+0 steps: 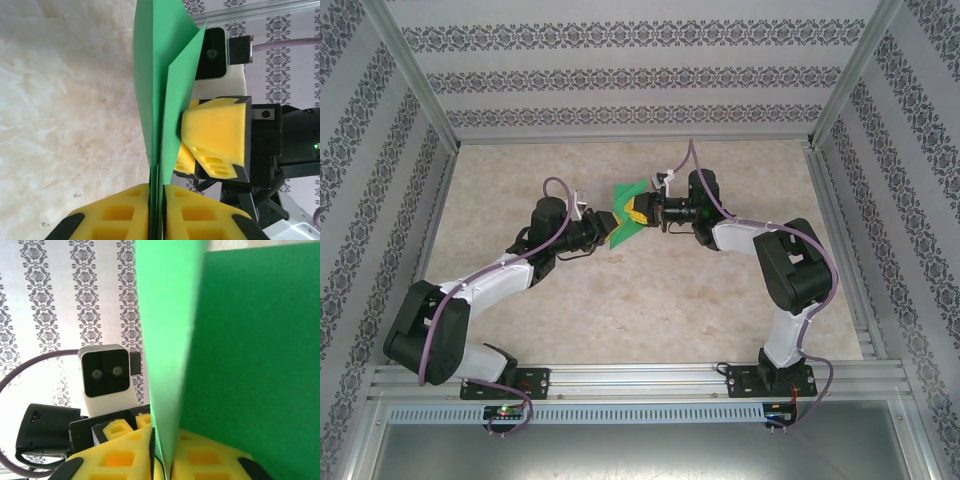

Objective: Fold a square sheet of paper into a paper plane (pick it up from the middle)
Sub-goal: Turn over the paper at the center of the table.

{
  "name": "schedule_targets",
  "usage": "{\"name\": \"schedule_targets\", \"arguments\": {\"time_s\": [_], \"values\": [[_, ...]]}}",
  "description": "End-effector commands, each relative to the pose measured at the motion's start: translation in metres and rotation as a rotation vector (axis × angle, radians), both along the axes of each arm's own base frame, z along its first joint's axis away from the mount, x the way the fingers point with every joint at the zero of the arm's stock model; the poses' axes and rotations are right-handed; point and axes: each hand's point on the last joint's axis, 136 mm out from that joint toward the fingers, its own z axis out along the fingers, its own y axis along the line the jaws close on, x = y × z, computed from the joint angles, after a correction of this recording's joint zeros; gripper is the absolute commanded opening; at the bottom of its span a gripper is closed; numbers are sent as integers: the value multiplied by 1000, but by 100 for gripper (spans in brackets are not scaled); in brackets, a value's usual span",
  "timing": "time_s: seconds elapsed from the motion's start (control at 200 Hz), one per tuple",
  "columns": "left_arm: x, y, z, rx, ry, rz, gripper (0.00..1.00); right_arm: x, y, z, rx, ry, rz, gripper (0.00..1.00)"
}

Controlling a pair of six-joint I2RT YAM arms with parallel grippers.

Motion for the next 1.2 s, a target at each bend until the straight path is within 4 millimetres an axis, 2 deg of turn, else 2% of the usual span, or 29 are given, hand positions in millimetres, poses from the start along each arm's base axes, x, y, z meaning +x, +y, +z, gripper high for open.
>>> {"name": "schedule_targets", "arguments": {"time_s": [0.0,0.095,0.195,0.26,0.35,0.49,0.694,0.774,0.859,0.964,1.034,1.064,1.119,1.154,1.194], "values": [[4,8,-3,101,-1,-1,14,-2,-11,10,-44,-65,-10,26],[0,27,-17,293,29,21,13,1,-34,-3,-178,-82,-79,41],[-8,60,-31,553,78,55,13,0,-60,-16,-374,-130,-156,56],[-16,81,-35,727,104,63,13,-2,-76,-18,-486,-170,-197,68],[-30,109,-41,948,162,86,13,-3,-93,-20,-594,-208,-247,77],[-40,135,-37,1197,191,132,13,-5,-106,-23,-658,-225,-296,82],[-39,159,-24,1580,223,190,14,-4,-114,-32,-695,-196,-332,82],[-35,154,-28,1682,229,165,14,-4,-117,-34,-705,-190,-347,83],[-31,138,-41,1731,234,106,15,-4,-120,-38,-719,-176,-360,82],[-24,105,-64,1685,215,29,21,-4,-125,-42,-726,-152,-381,82],[-19,78,-82,1575,198,-16,26,-4,-128,-42,-720,-142,-394,82],[-17,65,-90,1509,193,-37,30,-5,-130,-43,-720,-137,-399,82],[-15,43,-99,1394,177,-76,46,-5,-133,-44,-723,-134,-410,82],[-14,31,-102,1328,168,-91,56,-6,-134,-43,-726,-135,-414,82],[-12,20,-102,1263,158,-106,64,-7,-136,-44,-733,-134,-418,82]]}}
